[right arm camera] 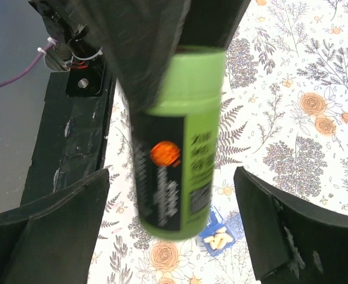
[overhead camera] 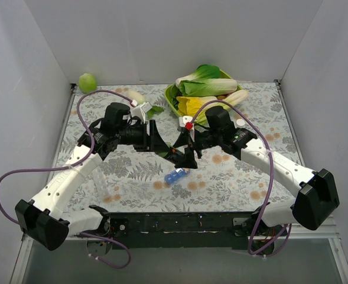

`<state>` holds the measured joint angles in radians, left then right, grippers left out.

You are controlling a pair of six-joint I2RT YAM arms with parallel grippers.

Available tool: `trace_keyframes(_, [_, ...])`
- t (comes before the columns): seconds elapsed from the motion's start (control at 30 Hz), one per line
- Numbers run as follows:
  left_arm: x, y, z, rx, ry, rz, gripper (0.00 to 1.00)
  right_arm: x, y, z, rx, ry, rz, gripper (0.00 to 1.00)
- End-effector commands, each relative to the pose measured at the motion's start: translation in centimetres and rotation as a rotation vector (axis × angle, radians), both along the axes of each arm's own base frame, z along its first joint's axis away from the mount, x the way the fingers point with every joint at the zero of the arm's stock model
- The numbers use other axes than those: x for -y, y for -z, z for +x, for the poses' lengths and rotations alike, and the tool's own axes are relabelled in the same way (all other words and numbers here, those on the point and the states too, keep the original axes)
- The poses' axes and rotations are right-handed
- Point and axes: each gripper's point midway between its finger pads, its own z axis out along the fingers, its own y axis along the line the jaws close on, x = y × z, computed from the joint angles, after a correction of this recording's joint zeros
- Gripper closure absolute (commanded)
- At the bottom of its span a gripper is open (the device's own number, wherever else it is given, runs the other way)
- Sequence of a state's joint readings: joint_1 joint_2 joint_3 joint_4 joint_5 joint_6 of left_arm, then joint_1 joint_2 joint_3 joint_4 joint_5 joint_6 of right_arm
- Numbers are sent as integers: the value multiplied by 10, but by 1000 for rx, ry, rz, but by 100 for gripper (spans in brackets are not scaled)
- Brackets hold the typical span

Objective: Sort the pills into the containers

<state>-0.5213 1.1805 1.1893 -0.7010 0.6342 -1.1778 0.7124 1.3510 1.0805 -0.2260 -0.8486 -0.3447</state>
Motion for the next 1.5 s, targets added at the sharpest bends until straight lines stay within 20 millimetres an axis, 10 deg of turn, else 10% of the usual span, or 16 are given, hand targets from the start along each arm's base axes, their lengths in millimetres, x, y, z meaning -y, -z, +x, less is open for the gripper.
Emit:
trace_keyframes(0.0, [-36, 1, 15, 23, -152, 40, 100, 0, -5, 2, 63, -23, 21, 6])
trace_keyframes(0.33, [-182, 88, 78, -5, -779, 619, 100, 31, 18, -5, 221, -68, 5, 3])
trace_keyframes(0.67, [-286, 128, 155, 3, -1033, 713, 100, 48, 42, -13, 298, -101, 2, 4])
trace_keyframes(0.87, [-312, 150, 180, -63, -1086, 718, 100, 52, 46, -15, 296, -104, -5, 4])
trace_keyframes(1.0, [-317, 150, 186, -93, -1106, 710, 62, 53, 48, -17, 314, -122, -6, 4])
trace_keyframes(1.23, [-310, 121, 184, -56, -1087, 656, 15, 54, 56, -20, 371, -194, -5, 3])
trace_keyframes(1.47, [-281, 63, 169, 82, -979, 521, 2, 57, 62, -28, 436, -362, 0, 2])
